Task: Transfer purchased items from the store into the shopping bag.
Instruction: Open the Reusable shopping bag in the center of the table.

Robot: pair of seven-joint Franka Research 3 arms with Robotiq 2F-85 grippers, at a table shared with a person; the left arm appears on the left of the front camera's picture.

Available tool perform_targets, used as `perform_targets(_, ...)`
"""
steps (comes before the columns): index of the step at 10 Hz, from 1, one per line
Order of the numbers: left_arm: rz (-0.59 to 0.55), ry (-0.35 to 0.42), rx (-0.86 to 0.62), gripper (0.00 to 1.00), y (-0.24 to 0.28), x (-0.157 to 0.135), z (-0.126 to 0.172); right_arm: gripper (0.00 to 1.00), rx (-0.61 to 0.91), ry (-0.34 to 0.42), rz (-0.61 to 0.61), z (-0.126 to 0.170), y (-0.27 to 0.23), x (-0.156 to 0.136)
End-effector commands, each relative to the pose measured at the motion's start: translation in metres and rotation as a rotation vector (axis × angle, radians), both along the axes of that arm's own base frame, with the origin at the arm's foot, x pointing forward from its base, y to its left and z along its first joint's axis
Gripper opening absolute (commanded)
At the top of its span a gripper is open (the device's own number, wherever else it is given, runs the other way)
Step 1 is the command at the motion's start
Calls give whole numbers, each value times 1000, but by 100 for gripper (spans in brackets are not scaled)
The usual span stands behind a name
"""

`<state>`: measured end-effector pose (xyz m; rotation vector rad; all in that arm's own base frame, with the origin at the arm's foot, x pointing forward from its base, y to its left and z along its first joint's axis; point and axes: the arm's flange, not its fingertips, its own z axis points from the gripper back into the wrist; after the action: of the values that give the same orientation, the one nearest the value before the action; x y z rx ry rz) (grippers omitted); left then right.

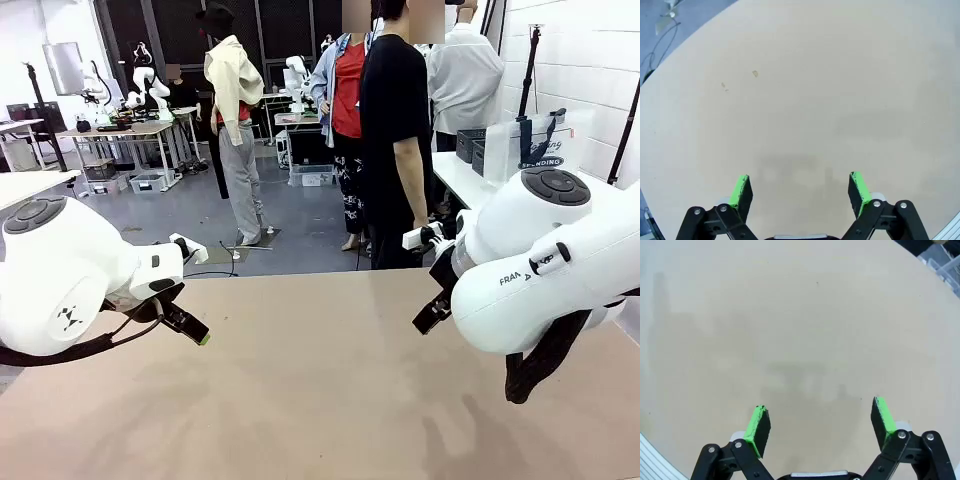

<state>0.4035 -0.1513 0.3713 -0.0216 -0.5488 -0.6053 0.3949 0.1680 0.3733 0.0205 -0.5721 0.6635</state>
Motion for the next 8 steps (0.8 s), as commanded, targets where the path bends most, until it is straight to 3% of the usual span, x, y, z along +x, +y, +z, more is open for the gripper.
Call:
perform_targets(1,0,0,0,100,0,0,0,100,0,0,0,0,0,0)
perform_targets(8,0,0,0,100,0,0,0,100,0,0,0,0,0,0)
